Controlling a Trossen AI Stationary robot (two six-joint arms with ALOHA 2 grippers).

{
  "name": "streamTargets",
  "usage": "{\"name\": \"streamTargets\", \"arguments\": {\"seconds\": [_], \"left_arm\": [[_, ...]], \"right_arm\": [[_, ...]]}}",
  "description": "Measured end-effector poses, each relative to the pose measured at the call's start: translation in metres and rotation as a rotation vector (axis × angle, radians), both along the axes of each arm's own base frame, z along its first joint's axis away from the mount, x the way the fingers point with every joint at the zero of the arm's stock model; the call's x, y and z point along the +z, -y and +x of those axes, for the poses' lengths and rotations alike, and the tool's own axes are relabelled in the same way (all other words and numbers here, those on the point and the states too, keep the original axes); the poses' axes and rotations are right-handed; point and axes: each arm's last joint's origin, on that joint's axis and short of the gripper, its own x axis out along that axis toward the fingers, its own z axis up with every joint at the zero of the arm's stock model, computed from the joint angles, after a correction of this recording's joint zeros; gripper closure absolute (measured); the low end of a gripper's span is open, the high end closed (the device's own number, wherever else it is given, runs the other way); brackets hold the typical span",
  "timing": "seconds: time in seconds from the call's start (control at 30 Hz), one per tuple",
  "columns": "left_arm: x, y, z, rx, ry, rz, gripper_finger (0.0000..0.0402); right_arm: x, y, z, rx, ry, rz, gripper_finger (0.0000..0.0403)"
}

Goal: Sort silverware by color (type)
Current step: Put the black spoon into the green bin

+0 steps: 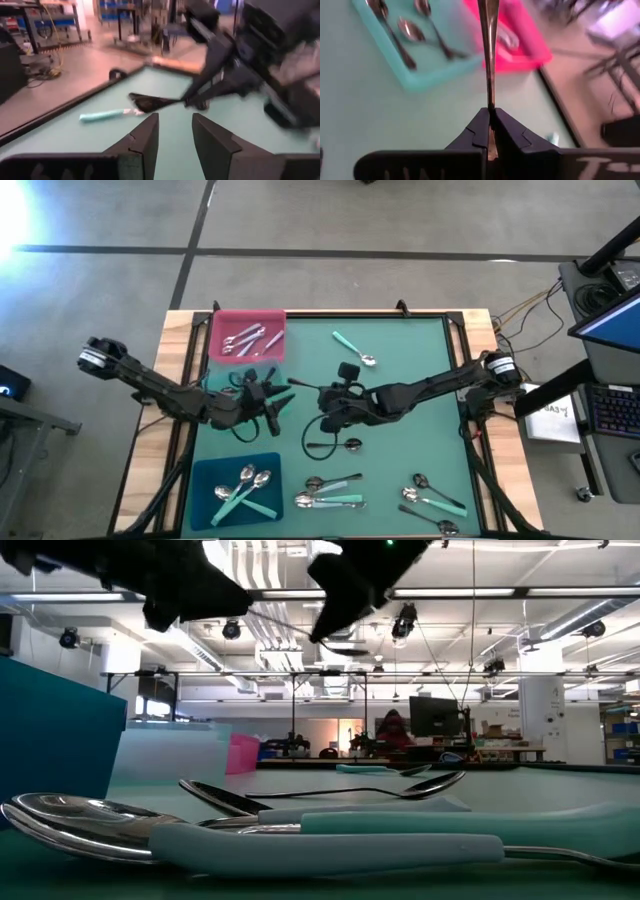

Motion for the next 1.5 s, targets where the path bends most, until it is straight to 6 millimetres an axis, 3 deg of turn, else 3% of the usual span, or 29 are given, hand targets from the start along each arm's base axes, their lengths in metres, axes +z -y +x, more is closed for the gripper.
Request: {"name": "streamTargets", "arguments": {"seconds": [0.17, 0.43, 0.67, 0.9, 1.13, 1.37, 1.5], "left_arm": [[-0.005, -0.004, -0.009, 0.001, 0.157, -0.056, 0.0299], [-0.001, -0.004, -0.01, -0.01, 0.205, -0.072, 0.0274], [0.013, 0.002, -0.003, -0.132, 0.247, -0.092, 0.0247], [0.02, 0.002, -0.001, -0.096, 0.245, -0.05, 0.0247], [0.02, 0.001, -0.002, -0.062, 0.243, -0.049, 0.028], [0.019, 0.001, -0.002, -0.074, 0.239, -0.048, 0.0389], [0.019, 0.001, -0.002, -0.075, 0.239, -0.047, 0.0396]], "right_arm": [[0.013, -0.009, 0.008, 0.063, 0.11, -0.07, 0.0394], [0.021, -0.017, 0.011, 0.109, 0.164, -0.125, 0.0394], [0.021, -0.017, 0.011, 0.111, 0.161, -0.13, 0.0394], [0.02, -0.023, 0.01, 0.133, 0.154, -0.141, 0.0394], [0.021, -0.034, 0.008, 0.15, 0.143, -0.172, 0.0394], [0.02, -0.034, 0.007, 0.142, 0.143, -0.179, 0.0394], [0.021, -0.034, 0.007, 0.142, 0.144, -0.178, 0.0394]]}}
